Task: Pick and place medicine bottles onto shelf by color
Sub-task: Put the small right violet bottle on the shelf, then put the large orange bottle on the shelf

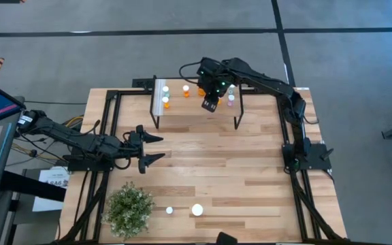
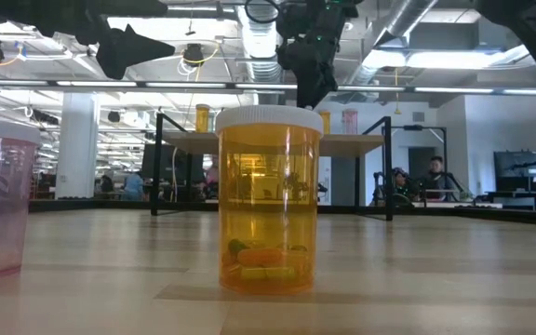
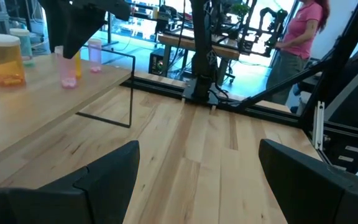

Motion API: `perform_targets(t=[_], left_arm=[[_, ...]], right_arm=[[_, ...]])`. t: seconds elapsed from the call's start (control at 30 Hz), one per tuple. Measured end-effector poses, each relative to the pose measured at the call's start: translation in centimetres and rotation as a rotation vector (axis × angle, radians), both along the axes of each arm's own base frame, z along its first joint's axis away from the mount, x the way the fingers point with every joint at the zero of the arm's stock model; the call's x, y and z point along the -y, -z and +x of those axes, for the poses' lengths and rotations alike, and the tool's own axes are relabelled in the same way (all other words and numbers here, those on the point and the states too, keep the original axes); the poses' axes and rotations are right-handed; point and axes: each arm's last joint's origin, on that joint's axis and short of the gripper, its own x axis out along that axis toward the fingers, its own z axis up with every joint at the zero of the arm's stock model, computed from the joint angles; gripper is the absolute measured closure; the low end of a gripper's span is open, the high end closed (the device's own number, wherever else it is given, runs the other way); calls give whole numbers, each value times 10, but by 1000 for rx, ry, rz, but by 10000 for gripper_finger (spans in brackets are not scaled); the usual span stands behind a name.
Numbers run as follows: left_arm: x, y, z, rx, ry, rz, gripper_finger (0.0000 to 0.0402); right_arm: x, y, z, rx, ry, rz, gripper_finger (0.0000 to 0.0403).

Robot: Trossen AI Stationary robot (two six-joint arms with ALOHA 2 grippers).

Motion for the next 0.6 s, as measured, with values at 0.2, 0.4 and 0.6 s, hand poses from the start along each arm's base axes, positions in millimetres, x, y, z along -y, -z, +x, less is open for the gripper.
perform_targets(t=[0.2, 0.4, 0.6], left_arm=[[0, 0, 0, -2, 1, 1, 84], [2, 1, 0, -13, 66, 8, 84], [10, 6, 2, -52, 143, 30, 84]], right_arm=[[-3, -4, -2, -3, 3, -5, 220], [-15, -34, -13, 26, 15, -51, 219], [-44, -81, -40, 134, 11, -104, 223]])
